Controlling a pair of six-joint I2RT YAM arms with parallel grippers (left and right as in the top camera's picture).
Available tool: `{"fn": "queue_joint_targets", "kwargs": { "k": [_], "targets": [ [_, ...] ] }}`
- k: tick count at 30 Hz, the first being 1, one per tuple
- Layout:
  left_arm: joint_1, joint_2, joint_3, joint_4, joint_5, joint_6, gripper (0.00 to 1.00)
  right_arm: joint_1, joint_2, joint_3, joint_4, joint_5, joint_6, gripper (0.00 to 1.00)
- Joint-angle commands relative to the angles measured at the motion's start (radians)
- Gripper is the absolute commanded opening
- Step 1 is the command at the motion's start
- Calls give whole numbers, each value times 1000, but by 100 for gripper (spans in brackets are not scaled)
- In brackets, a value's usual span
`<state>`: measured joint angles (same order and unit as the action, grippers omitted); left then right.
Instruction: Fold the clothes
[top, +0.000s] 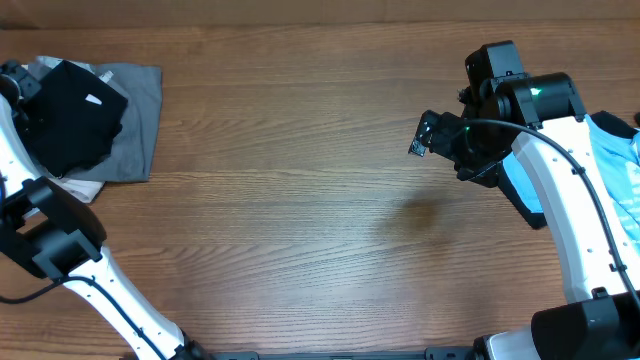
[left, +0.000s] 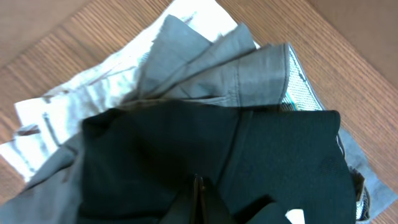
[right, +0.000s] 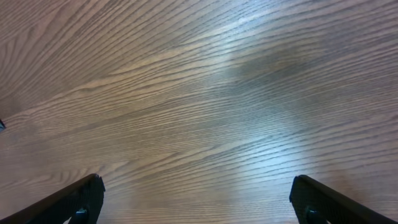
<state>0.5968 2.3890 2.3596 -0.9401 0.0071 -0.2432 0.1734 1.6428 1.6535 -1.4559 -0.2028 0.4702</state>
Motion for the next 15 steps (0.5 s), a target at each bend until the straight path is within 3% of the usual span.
{"fn": "queue_joint_targets", "kwargs": {
  "k": [1,7,15],
  "targets": [
    [-2,96,16,-7,11,31,4,1,-27,21,-5,-1,-6,100],
    [14,142,16,-47,4,31,4,1,-27,21,-13,0,-6,100],
    [17,80,19,-50,20,29,4,1,-27,21,-14,0,-6,100]
  ]
}}
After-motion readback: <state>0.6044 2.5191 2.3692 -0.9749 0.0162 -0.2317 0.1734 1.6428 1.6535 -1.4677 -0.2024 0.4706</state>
